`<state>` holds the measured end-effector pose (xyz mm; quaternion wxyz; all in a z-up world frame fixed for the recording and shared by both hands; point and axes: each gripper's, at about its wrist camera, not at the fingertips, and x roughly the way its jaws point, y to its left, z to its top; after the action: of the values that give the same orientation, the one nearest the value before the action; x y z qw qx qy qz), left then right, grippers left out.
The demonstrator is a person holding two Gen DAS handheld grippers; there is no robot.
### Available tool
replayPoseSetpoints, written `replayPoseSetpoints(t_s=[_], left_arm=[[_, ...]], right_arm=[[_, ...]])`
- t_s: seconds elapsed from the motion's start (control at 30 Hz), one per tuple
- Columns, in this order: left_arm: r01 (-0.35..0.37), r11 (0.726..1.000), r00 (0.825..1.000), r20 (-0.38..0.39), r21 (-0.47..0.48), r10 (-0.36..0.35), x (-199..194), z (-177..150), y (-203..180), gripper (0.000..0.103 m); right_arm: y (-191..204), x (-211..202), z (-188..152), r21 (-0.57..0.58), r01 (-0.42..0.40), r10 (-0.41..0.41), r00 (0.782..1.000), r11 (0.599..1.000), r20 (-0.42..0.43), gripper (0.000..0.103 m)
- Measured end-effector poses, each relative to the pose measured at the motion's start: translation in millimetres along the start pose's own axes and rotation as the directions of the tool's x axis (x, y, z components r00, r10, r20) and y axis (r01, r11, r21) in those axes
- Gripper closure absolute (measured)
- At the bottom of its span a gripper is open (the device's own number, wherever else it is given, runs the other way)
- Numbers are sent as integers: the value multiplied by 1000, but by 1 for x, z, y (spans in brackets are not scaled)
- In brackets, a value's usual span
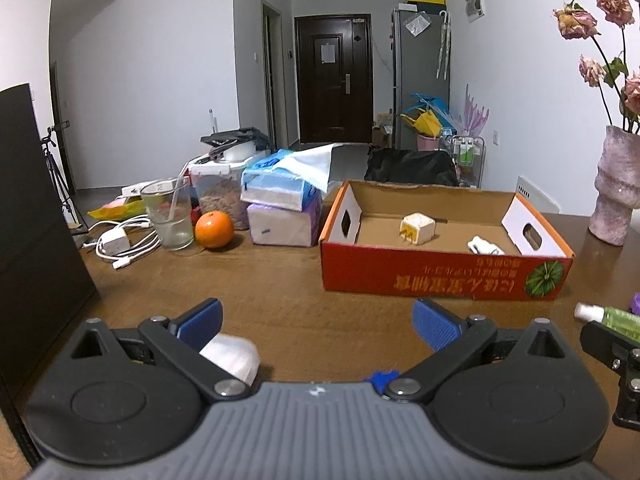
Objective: Organize rigid objects
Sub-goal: 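Close the right tool on the white cap while the left tool returns to the table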
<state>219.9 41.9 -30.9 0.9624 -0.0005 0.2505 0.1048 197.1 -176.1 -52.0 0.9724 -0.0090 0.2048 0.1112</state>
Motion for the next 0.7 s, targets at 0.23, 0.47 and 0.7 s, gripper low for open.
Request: replayPoseSetpoints(t_s=[0.23,0.47,0.7], left_arm=[[-3,1000,999,-34,2,3,-7,-17,14,0],[-6,1000,998,-69,4,6,-7,-31,23,0],[-9,1000,996,-88,14,10,-7,-40,27,0]], right_arm=[[4,2,-25,-32,20,-23,995,999,-100,1],[7,4,-42,-29,37,-42,982,999,-183,2],[9,9,-55,-18,30,-34,968,999,-249,6]])
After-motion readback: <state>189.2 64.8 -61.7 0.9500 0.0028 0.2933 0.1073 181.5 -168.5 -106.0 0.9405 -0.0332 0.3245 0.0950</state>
